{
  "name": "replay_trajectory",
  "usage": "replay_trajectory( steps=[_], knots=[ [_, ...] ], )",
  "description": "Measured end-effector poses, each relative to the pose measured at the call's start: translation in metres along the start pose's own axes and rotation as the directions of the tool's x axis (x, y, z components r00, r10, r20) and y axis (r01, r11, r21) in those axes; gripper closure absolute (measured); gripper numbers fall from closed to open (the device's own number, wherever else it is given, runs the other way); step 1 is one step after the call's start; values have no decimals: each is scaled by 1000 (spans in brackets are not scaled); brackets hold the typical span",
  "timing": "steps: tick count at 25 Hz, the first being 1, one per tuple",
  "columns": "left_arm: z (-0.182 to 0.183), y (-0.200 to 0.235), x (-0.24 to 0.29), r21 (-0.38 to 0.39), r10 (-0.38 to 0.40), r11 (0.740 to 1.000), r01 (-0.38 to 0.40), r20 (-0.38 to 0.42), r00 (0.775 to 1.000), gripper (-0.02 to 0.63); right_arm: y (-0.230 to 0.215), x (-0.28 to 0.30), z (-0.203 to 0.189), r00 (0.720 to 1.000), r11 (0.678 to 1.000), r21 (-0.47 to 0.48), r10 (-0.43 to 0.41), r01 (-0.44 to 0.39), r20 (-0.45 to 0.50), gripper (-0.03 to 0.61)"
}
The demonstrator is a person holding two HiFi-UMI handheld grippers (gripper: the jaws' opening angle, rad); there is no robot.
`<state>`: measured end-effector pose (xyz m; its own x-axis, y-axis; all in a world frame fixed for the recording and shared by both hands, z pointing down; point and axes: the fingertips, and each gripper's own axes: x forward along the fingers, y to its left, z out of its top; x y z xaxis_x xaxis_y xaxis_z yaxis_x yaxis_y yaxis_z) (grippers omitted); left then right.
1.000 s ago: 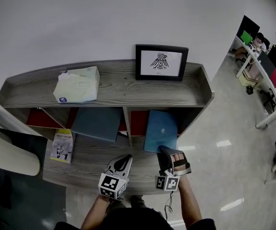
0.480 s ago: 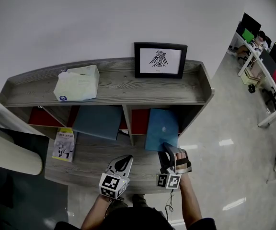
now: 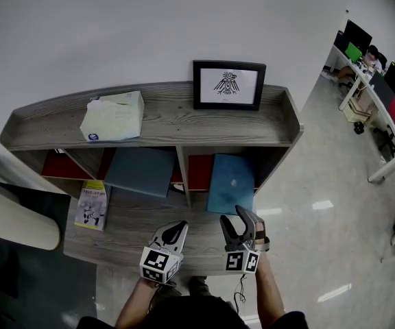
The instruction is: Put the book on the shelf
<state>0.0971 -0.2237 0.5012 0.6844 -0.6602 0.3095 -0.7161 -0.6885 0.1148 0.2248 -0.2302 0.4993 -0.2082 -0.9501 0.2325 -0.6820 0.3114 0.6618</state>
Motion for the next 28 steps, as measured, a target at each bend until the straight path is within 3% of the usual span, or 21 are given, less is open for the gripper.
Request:
replay_trajectory(
  steps=[3, 8, 14, 20, 28],
  knots=[
    [1, 1, -5, 0, 9, 1000, -9, 7, 1000, 611, -6, -11, 15, 999, 990, 140, 3, -9, 42, 331],
    [7, 3, -15, 3, 26, 1000, -26, 33, 999, 611, -12, -24, 37, 991, 937, 348, -5, -43, 135, 331],
    [16, 9, -42, 8, 52, 999, -53, 66, 996, 611, -1, -33, 65, 972, 820, 553, 20, -149, 232, 333],
    [24, 20, -79, 20, 85, 996, -87, 103, 991, 611, 25, -42, 90, 959, 752, 624, 39, -213, 280, 348],
    [27, 30, -141, 23, 128, 991, -133, 140, 982, 611, 69, -69, 132, 946, 743, 618, 65, -259, 318, 426]
  ],
)
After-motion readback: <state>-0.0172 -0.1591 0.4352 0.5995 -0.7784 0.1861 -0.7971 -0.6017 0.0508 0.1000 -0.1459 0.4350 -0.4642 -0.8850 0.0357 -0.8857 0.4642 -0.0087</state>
